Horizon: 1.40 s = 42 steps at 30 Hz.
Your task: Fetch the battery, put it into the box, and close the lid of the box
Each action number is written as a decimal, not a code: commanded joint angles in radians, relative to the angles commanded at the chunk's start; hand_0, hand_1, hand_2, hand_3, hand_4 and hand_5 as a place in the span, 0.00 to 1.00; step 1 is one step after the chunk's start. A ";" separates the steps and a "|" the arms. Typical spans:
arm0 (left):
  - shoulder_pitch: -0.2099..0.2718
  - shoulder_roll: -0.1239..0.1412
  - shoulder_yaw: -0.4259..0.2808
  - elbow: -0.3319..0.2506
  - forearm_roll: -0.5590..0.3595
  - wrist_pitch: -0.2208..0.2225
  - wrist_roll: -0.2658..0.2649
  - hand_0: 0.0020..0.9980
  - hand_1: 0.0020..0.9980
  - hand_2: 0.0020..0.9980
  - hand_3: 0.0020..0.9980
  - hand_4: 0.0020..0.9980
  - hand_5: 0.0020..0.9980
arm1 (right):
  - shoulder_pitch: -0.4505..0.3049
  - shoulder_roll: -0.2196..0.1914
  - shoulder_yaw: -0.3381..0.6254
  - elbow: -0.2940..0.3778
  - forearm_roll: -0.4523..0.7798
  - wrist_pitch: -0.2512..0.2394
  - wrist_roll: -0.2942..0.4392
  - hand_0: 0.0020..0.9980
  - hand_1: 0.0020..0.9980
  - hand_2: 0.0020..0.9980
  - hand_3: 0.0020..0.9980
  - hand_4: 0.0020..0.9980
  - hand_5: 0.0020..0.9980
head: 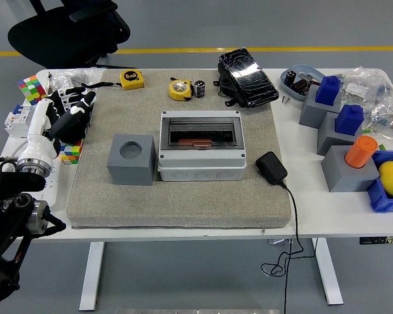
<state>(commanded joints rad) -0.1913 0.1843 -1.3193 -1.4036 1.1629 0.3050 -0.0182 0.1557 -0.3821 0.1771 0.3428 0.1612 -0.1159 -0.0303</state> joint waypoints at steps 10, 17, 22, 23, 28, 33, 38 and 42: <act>-0.008 -0.001 0.009 0.003 0.001 -0.001 0.002 0.55 0.65 0.62 0.63 0.96 0.45 | -0.005 0.007 0.012 -0.003 0.001 0.000 0.002 0.50 0.62 0.66 0.56 0.95 0.52; -0.001 0.004 0.025 0.005 0.002 -0.008 0.012 0.55 0.65 0.62 0.63 0.96 0.45 | -0.014 0.012 0.012 -0.003 0.002 0.003 0.002 0.50 0.62 0.66 0.56 0.95 0.52; -0.006 0.007 0.025 0.005 0.000 -0.007 0.011 0.55 0.65 0.62 0.63 0.96 0.45 | -0.010 0.007 0.008 -0.002 0.002 0.002 0.002 0.50 0.62 0.66 0.56 0.95 0.52; -0.007 0.008 0.025 0.005 0.000 -0.007 0.011 0.55 0.65 0.62 0.63 0.96 0.45 | -0.008 0.006 0.007 -0.002 0.002 0.002 0.002 0.50 0.62 0.66 0.56 0.95 0.52; -0.014 0.011 0.031 0.007 0.000 -0.008 0.013 0.55 0.65 0.62 0.63 0.96 0.45 | -0.001 0.001 0.008 -0.001 0.001 0.002 0.002 0.50 0.62 0.66 0.56 0.95 0.52; -0.018 0.013 0.032 0.008 0.001 -0.009 0.013 0.55 0.65 0.62 0.63 0.96 0.45 | 0.000 0.003 0.005 -0.001 0.002 0.004 0.002 0.50 0.62 0.66 0.56 0.95 0.52; -0.020 0.013 0.033 0.009 0.001 -0.009 0.014 0.54 0.65 0.62 0.62 0.96 0.45 | 0.000 0.001 0.000 -0.001 0.003 0.004 0.001 0.50 0.62 0.66 0.56 0.95 0.52; -0.019 0.015 0.037 0.010 0.001 -0.009 0.014 0.54 0.65 0.62 0.62 0.96 0.45 | 0.000 -0.002 0.000 0.000 0.002 0.002 0.001 0.50 0.62 0.66 0.56 0.95 0.52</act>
<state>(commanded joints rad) -0.2103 0.1990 -1.2825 -1.3933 1.1639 0.2959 -0.0044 0.1562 -0.3840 0.1769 0.3425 0.1628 -0.1135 -0.0295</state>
